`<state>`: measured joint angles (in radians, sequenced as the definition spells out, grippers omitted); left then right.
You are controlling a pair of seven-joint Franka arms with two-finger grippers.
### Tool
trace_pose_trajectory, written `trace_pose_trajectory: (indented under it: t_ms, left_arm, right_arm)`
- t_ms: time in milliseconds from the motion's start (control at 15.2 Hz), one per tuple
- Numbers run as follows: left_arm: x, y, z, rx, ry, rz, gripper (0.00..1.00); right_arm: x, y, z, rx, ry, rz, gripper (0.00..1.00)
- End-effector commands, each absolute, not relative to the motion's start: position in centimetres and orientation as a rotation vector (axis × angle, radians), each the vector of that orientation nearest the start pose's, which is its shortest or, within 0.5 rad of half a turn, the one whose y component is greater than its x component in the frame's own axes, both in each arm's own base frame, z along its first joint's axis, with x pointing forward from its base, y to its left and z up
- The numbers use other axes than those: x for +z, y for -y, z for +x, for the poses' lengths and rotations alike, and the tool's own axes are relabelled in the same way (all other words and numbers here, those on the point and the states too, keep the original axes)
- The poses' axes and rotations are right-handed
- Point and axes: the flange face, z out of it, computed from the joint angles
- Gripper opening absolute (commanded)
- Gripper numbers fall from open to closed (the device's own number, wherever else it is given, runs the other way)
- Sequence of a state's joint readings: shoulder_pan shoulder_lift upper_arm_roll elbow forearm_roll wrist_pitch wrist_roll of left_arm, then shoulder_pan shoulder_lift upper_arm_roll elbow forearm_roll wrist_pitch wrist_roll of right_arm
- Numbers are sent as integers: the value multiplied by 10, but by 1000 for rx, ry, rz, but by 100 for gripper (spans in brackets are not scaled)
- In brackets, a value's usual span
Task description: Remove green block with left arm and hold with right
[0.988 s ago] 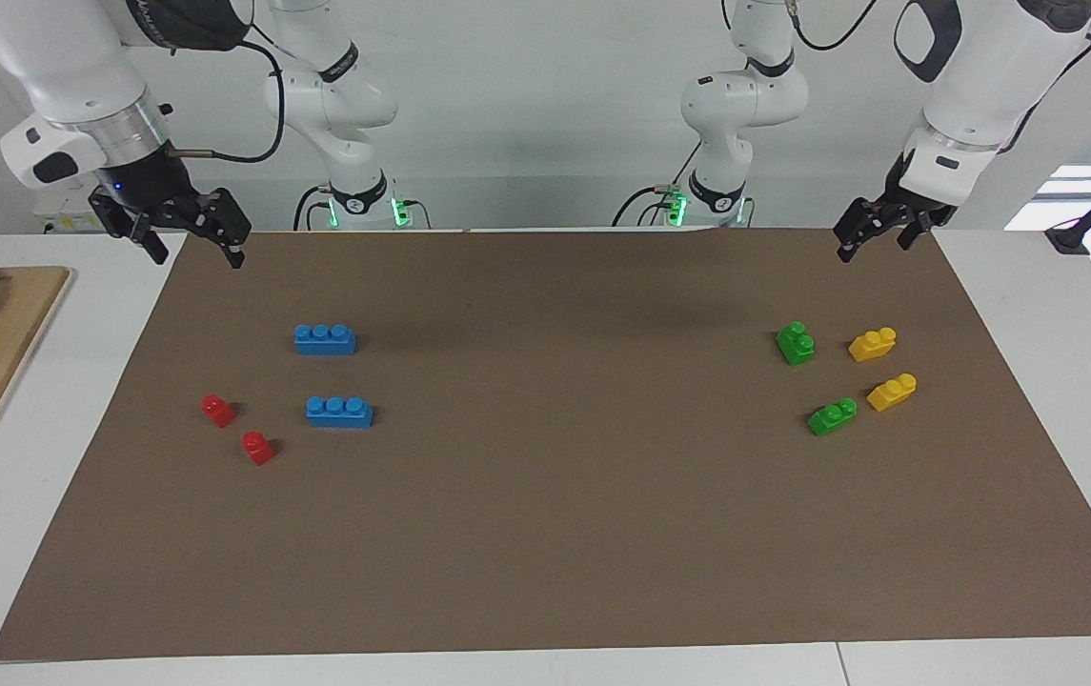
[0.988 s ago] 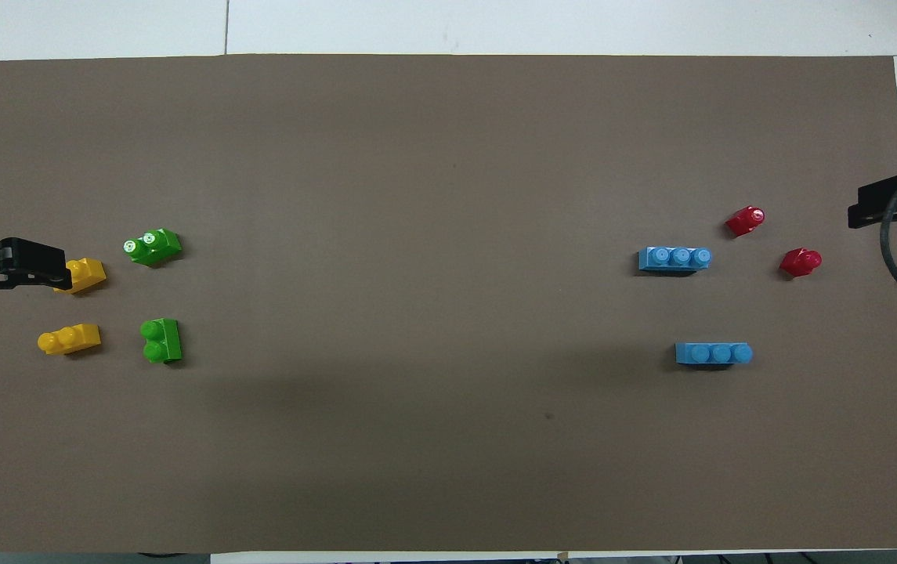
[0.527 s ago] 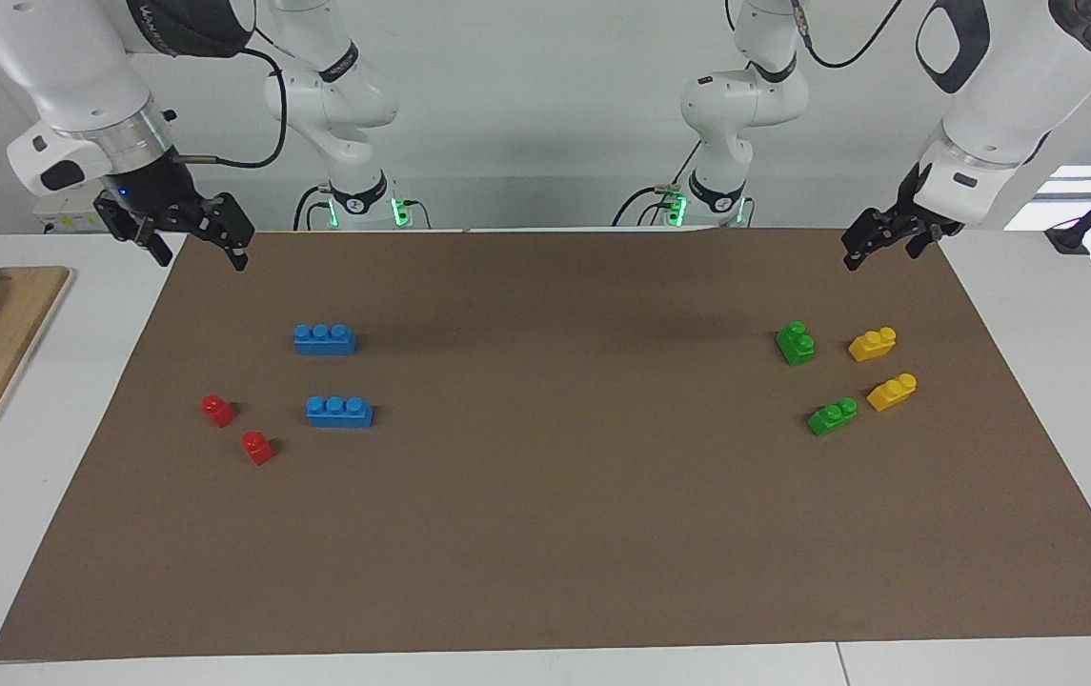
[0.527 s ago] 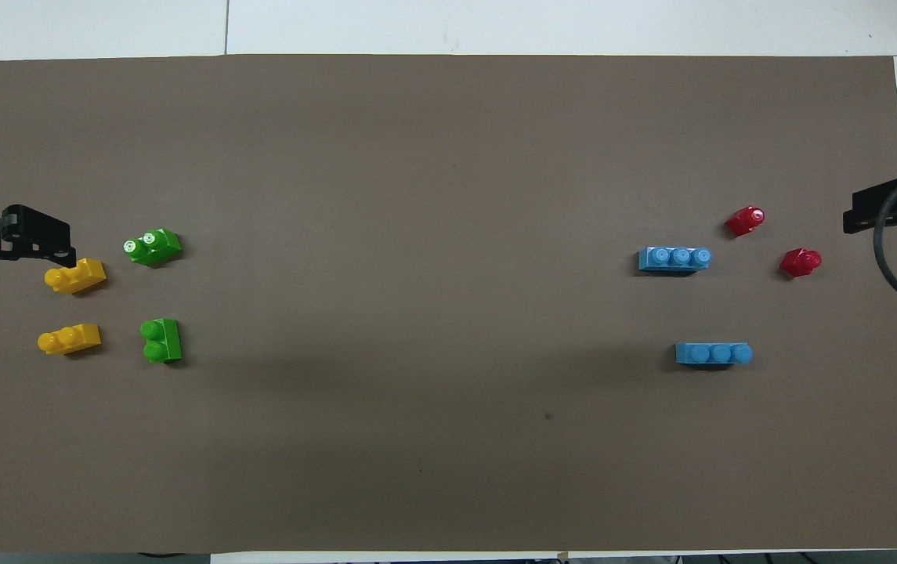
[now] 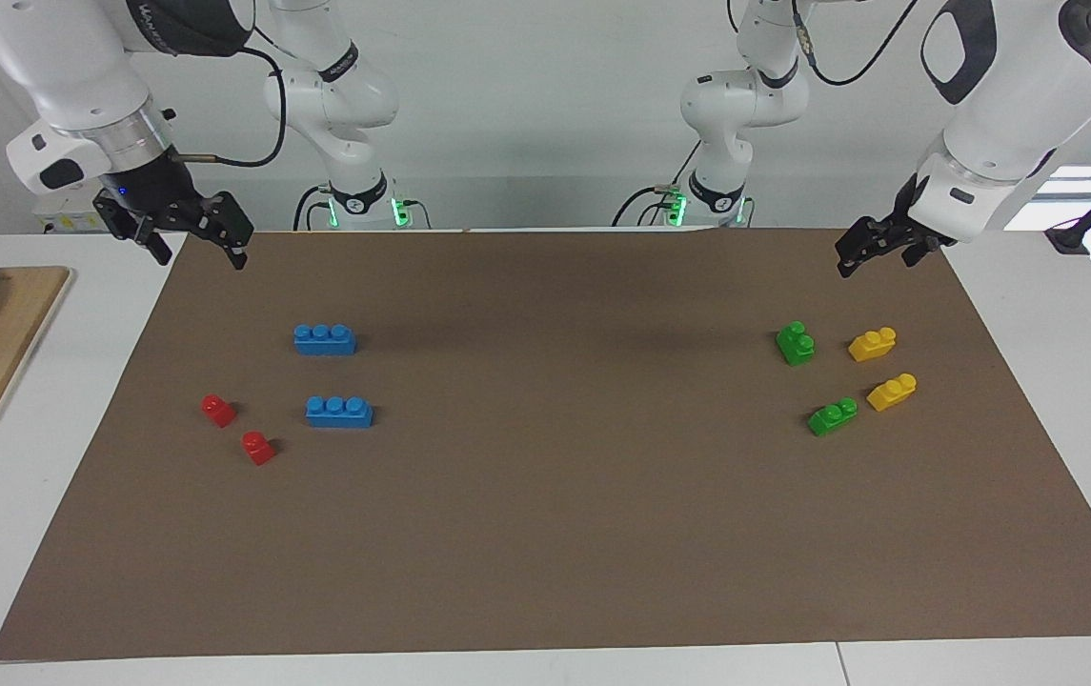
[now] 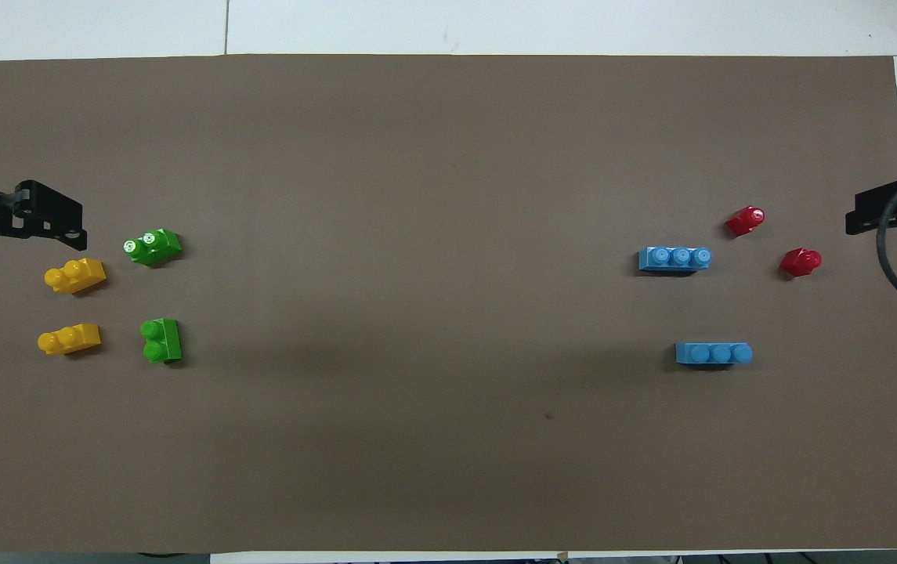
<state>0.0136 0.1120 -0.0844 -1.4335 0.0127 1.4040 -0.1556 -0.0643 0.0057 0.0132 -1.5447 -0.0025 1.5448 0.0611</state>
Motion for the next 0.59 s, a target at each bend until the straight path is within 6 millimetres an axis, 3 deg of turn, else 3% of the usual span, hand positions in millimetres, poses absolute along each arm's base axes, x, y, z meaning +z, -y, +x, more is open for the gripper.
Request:
trace_pose_trajectory:
  t_ms: [0,329,527]
  left_arm:
    - [615,34,570,214,118,-3116,100]
    - [617,34,543,265,106,-3104,100]
    - [619,36,538,274,101,-3102,100]
  right_arm:
    - [632,30,544,15,-160,-3149,100]
    - [632,29,544,17,-155,-3149,100]
    - [632,30,544,17,-158,-3149,100]
